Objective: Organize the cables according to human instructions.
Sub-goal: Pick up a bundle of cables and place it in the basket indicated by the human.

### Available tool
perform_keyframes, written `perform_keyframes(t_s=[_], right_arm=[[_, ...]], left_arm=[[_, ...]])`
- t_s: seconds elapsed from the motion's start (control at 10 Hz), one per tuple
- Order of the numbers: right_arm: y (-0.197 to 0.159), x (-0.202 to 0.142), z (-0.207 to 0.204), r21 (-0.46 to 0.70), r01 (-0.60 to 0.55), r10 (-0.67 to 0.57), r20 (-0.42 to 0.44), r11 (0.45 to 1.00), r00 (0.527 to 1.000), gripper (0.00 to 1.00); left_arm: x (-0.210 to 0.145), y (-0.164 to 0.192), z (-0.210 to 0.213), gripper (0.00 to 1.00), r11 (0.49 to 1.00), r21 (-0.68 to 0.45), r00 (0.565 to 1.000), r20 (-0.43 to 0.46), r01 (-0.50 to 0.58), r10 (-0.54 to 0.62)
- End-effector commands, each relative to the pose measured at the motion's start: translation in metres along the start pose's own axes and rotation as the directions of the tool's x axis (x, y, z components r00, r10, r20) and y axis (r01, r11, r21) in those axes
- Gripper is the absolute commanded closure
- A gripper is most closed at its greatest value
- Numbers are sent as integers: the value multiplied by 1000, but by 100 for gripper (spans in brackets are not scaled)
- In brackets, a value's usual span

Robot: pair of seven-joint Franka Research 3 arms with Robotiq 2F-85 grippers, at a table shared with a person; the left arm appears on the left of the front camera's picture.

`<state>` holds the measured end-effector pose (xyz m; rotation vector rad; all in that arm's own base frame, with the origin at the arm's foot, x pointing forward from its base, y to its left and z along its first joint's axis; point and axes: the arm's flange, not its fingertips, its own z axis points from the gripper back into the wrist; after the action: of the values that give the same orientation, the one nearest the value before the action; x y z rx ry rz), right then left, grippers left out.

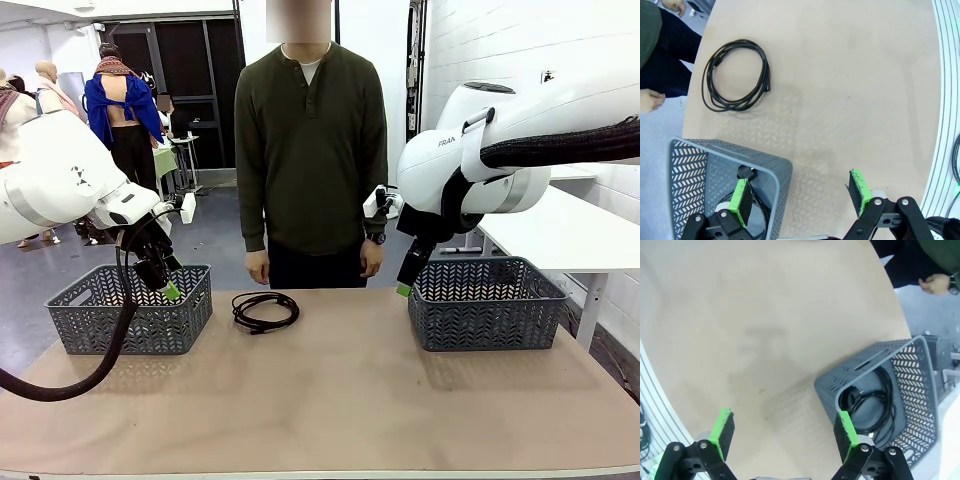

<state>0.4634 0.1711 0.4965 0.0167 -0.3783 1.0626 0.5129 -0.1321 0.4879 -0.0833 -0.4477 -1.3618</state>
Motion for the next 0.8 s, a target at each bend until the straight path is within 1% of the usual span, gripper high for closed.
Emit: perform_keyframes(t_s=[0.0, 0.7], right_arm=[[0, 0, -1, -2, -1, 1, -11, 1000, 1000, 0], [0, 0, -1, -2, -1, 1, -11, 1000, 1000, 0]], left_arm=[[1, 1, 2, 0, 1000, -6, 1000, 2, -3, 3], [1, 1, 2, 0, 1000, -6, 1000, 2, -3, 3]])
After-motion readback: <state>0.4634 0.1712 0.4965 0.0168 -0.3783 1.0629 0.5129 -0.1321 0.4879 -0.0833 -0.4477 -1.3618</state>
